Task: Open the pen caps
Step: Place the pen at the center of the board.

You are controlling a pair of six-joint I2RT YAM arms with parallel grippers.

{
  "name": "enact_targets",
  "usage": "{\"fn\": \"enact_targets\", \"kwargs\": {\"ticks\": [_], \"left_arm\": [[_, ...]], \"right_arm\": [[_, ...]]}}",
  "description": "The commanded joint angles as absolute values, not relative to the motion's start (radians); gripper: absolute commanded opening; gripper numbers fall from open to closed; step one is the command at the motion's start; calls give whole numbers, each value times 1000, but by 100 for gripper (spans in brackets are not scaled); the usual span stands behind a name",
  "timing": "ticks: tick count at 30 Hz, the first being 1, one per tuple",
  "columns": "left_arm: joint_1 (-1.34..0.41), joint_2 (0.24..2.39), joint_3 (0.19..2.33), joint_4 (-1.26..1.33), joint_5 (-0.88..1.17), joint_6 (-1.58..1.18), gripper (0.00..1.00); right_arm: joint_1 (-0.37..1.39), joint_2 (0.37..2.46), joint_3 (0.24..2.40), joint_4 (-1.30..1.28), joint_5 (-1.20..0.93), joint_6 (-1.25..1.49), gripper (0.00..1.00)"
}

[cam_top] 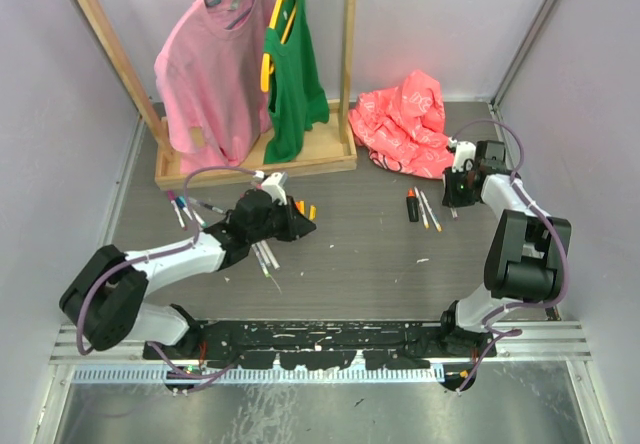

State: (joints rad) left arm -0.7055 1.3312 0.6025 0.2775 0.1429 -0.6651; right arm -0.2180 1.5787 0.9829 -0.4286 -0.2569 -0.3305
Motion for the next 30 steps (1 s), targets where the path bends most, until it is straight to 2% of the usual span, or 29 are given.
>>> {"fn": "enact_targets", "kwargs": {"ticks": [1, 6, 14, 24, 30], "left_arm": [[-706, 1368, 679, 233, 150, -662, 0], [-746, 1405, 738, 116, -30, -688, 0], [-854, 1556, 951, -140, -369, -761, 0], [-861, 1685, 1055, -116, -375, -825, 0], [-862, 1812, 1180, -218, -397, -828, 0]], "right_arm": [[-222, 1595, 1043, -477, -283, -370, 2], [-222, 1582, 1050, -494, -293, -377, 3], [-220, 1603, 1066, -538, -330, -410, 3], [-209, 1664, 1085, -564, -314, -420, 3], [-209, 1662, 1087, -566, -313, -420, 4]]}}
